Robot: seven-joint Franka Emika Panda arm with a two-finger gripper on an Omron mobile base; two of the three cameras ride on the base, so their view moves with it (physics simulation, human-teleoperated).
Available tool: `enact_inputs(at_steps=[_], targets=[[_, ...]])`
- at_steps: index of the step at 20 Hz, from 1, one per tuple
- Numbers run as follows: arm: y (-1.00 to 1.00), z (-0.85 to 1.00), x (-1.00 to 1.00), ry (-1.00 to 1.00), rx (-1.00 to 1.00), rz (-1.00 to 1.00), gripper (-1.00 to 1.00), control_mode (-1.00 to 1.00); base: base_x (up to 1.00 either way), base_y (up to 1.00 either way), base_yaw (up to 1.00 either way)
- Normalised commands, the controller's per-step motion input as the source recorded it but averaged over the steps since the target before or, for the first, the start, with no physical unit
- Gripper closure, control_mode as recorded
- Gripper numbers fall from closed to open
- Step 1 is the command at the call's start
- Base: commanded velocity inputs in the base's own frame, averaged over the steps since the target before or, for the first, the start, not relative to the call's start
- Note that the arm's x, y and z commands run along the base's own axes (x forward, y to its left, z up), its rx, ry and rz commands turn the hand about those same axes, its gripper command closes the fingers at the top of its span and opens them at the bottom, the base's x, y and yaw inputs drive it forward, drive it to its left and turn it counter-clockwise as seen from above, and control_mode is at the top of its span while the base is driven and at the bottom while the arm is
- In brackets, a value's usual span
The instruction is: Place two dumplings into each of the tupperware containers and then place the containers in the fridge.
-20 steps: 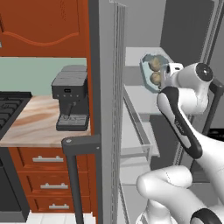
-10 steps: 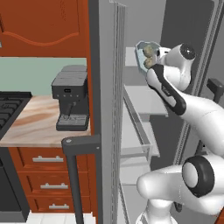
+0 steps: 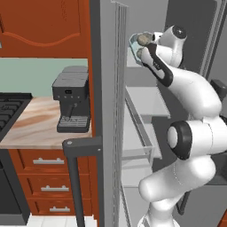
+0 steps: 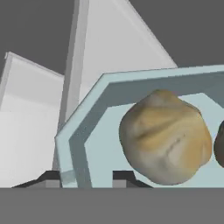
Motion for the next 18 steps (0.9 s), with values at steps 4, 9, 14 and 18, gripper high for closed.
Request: enact_inputs(at_steps=[4, 9, 14, 18], targets=[[-0.21, 0.11, 1.00, 0.01, 0.01, 0.00, 1.00, -1.00, 0.00, 0.00, 0.00], [-0.12, 0.00, 0.80, 0.00, 0.00, 0.00, 1.00, -1.00, 0.00, 0.00, 0.00], [0.00, -0.07, 0.10, -0.05, 0.00, -0.03, 1.00, -1.00, 0.00, 0.00, 0.00], [0.00, -0.46, 0.00, -0.18, 0.00, 0.00, 1.00, -1.00, 0.00, 0.00, 0.00]])
